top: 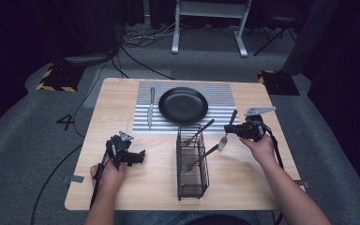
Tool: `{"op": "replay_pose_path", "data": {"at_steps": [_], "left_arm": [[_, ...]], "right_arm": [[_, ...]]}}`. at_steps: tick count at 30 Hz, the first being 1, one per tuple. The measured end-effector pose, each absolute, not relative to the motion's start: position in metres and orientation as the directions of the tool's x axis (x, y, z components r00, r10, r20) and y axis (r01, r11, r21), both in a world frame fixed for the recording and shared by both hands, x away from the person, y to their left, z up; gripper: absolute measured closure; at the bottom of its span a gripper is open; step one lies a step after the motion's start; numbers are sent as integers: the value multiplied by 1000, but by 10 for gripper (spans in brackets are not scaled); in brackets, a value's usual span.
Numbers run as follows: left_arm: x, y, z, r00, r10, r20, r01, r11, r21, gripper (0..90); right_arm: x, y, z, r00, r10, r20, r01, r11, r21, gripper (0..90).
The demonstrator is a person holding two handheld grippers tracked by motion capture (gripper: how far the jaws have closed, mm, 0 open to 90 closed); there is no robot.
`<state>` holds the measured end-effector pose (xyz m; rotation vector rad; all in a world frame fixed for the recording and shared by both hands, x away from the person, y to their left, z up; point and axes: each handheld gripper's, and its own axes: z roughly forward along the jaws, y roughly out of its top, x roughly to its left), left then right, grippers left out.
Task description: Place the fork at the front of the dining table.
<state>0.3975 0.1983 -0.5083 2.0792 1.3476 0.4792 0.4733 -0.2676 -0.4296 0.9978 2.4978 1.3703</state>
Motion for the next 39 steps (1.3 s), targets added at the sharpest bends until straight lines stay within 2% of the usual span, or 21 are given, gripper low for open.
{"op": "replay_pose_path", "data": {"at_steps": [5, 10, 23, 31, 36, 39], "left_arm": [[397, 198, -508, 417, 909, -26, 689, -297, 661, 1], [397, 198, -508, 417, 909, -26, 689, -297, 661, 1], [397, 198, -508, 417, 909, -27, 689, -296, 661, 1], [397, 198, -508, 417, 909, -26, 689, -297, 661, 1], [397, 198, -508, 417, 909, -26, 689, -297, 661, 1], [397, 198, -508, 417, 908, -27, 689, -297, 661, 1]], "right_arm": [[487, -265, -432, -770, 601, 216, 501, 358, 788, 855], [504, -264, -438, -740, 634, 222, 535, 356, 766, 816], [519, -267, -460, -676, 693, 252, 612, 336, 716, 734], [524, -267, -471, -638, 734, 232, 649, 350, 675, 667], [525, -264, -477, -615, 769, 173, 661, 383, 645, 600], [525, -265, -477, -593, 786, 173, 669, 362, 649, 558]]}}
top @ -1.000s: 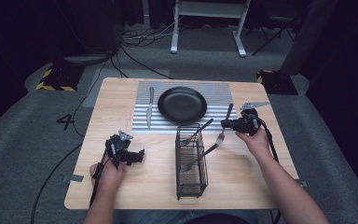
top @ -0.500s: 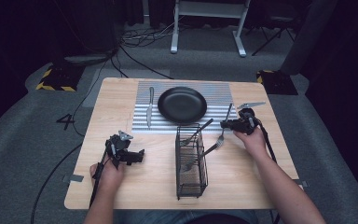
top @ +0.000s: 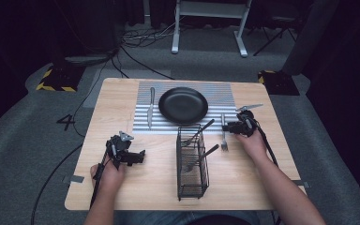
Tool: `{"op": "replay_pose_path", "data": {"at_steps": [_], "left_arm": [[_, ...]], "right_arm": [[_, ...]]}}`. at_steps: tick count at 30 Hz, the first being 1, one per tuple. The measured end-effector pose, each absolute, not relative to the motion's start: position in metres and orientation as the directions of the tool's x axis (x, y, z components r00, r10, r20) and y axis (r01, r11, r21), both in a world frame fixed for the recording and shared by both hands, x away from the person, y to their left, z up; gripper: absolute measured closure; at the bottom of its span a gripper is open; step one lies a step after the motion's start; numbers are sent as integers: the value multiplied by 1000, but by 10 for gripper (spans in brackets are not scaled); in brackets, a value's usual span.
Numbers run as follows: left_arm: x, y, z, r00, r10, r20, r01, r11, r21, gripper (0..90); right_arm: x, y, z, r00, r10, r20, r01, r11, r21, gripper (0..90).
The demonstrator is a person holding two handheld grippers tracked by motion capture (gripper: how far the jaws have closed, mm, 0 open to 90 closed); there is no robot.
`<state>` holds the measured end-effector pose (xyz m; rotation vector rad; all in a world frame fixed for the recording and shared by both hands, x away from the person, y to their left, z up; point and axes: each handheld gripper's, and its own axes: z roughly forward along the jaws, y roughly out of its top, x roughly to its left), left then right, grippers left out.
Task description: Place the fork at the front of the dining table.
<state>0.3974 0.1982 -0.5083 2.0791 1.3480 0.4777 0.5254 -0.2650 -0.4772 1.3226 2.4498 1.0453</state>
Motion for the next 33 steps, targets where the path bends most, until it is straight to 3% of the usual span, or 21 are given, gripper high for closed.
{"op": "replay_pose_path", "data": {"at_steps": [5, 11, 18, 25, 29, 33], "left_arm": [[397, 198, -508, 417, 909, -26, 689, -297, 661, 1], [397, 198, -508, 417, 909, -27, 689, -297, 661, 1], [397, 198, -508, 417, 909, -26, 689, -297, 661, 1], [397, 198, -508, 418, 908, -25, 689, -299, 660, 1], [397, 198, -508, 418, 908, -25, 689, -299, 660, 1], [397, 198, -508, 417, 909, -26, 689, -297, 661, 1]], "right_arm": [[524, -268, -474, -553, 809, 197, 689, 312, 654, 517], [510, -266, -461, -579, 794, 185, 673, 338, 658, 524], [466, -266, -449, -659, 743, 120, 604, 427, 673, 534], [427, -271, -457, -697, 701, 149, 602, 460, 653, 525], [423, -269, -464, -710, 696, 107, 585, 499, 639, 526], [434, -274, -473, -680, 718, 146, 629, 470, 619, 527]]}}
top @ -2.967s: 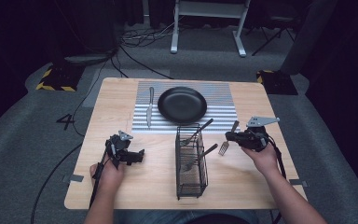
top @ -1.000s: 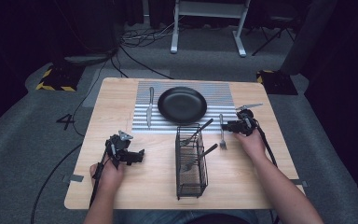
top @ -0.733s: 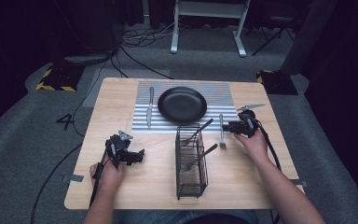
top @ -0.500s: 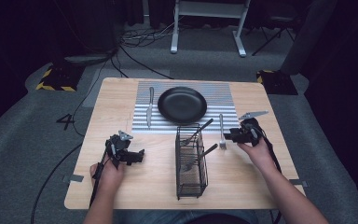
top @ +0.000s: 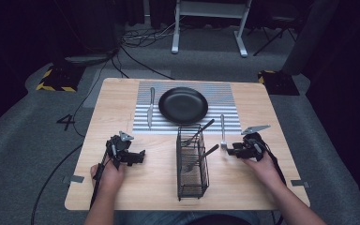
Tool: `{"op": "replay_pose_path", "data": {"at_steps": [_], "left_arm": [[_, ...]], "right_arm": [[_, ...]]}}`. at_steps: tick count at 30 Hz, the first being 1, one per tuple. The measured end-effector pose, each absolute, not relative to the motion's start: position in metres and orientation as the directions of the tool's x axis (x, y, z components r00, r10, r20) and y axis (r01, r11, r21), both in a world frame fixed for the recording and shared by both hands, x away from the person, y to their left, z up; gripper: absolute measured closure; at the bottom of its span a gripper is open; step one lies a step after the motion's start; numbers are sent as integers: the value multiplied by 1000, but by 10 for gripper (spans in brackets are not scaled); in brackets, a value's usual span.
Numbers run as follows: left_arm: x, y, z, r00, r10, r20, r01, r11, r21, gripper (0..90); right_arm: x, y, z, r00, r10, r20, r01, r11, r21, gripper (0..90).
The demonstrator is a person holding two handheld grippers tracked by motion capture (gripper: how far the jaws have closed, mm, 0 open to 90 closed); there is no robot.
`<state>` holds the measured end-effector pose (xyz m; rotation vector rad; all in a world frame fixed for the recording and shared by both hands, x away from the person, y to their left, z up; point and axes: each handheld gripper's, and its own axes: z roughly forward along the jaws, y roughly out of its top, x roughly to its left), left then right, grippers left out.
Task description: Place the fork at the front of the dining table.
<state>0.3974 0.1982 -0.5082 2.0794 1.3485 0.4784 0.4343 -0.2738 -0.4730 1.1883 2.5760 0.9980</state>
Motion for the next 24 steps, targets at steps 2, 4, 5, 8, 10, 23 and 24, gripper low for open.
{"op": "replay_pose_path", "data": {"at_steps": [2, 4, 5, 8, 10, 23, 24], "left_arm": [[397, 198, -508, 417, 909, -26, 689, -297, 661, 1], [397, 198, -508, 417, 909, -26, 689, -297, 661, 1], [397, 198, -508, 417, 909, -26, 689, -297, 661, 1], [397, 198, -508, 417, 909, -26, 689, -297, 661, 1], [397, 198, -508, 418, 908, -25, 689, -299, 660, 1], [397, 198, -508, 417, 909, -27, 689, -297, 661, 1], [397, 198, -508, 417, 909, -26, 689, -297, 661, 1]], "right_arm": [[439, -276, -476, -674, 721, 163, 635, 451, 627, 526], [444, -278, -477, -665, 729, 164, 635, 436, 638, 523], [447, -280, -478, -659, 735, 162, 636, 429, 641, 520], [457, -283, -479, -643, 752, 149, 631, 410, 658, 514], [464, -285, -481, -638, 755, 149, 622, 391, 679, 498], [506, -272, -481, -612, 789, 54, 574, 397, 716, 477], [509, -272, -484, -611, 791, 38, 554, 393, 734, 470]]}}
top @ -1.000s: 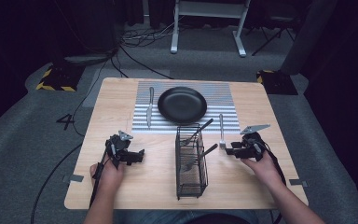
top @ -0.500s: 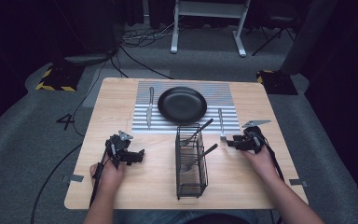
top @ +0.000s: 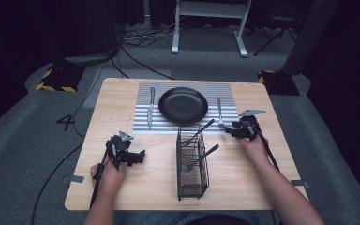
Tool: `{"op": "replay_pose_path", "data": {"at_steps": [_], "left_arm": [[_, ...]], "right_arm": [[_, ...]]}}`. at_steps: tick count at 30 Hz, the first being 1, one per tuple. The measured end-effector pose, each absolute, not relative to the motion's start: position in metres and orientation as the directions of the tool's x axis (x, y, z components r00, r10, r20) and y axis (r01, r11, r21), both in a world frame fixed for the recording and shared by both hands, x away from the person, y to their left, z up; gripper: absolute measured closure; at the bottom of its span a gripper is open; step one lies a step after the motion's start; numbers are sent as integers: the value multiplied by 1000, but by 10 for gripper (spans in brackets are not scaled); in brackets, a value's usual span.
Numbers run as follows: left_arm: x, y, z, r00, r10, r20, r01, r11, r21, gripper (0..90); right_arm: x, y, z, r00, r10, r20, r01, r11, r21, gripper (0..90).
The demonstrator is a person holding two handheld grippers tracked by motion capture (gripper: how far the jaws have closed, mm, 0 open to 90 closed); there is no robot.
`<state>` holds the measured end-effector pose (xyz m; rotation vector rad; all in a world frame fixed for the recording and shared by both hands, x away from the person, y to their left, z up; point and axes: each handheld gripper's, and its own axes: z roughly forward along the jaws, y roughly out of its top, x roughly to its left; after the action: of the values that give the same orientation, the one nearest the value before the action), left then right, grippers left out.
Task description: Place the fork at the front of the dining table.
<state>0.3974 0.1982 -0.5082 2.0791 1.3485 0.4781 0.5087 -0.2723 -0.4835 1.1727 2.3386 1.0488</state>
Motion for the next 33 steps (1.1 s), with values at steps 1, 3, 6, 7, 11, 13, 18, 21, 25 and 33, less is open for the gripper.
{"op": "replay_pose_path", "data": {"at_steps": [1, 3, 6, 7, 11, 13, 18, 21, 25, 33], "left_arm": [[397, 198, -508, 417, 909, -26, 689, -297, 661, 1], [397, 198, -508, 417, 909, -26, 689, -297, 661, 1], [397, 198, -508, 417, 909, -26, 689, -297, 661, 1], [397, 198, -508, 417, 909, -26, 689, -297, 661, 1], [397, 198, -508, 417, 909, -25, 689, -298, 661, 1], [397, 198, -508, 417, 909, -26, 689, -297, 661, 1], [397, 198, -508, 417, 909, -26, 689, -297, 661, 1], [397, 198, -508, 417, 909, -26, 689, -297, 661, 1], [397, 198, -508, 417, 909, -26, 689, -297, 661, 1], [397, 198, -508, 417, 909, -26, 689, -297, 661, 1]], "right_arm": [[509, -272, -484, -611, 791, 38, 554, 393, 734, 470], [511, -273, -485, -604, 797, 30, 545, 385, 745, 467], [515, -275, -487, -598, 801, 7, 520, 381, 764, 466], [517, -276, -488, -595, 804, 2, 513, 378, 771, 464], [522, -278, -492, -577, 817, 22, 509, 338, 792, 462], [523, -279, -494, -573, 819, 34, 509, 323, 798, 458], [524, -278, -494, -570, 821, 29, 506, 324, 800, 461], [522, -278, -494, -569, 822, 28, 522, 335, 784, 461], [516, -283, -485, -565, 823, 64, 545, 314, 778, 457], [492, -294, -426, -625, 779, -54, 469, 430, 772, 467]]}}
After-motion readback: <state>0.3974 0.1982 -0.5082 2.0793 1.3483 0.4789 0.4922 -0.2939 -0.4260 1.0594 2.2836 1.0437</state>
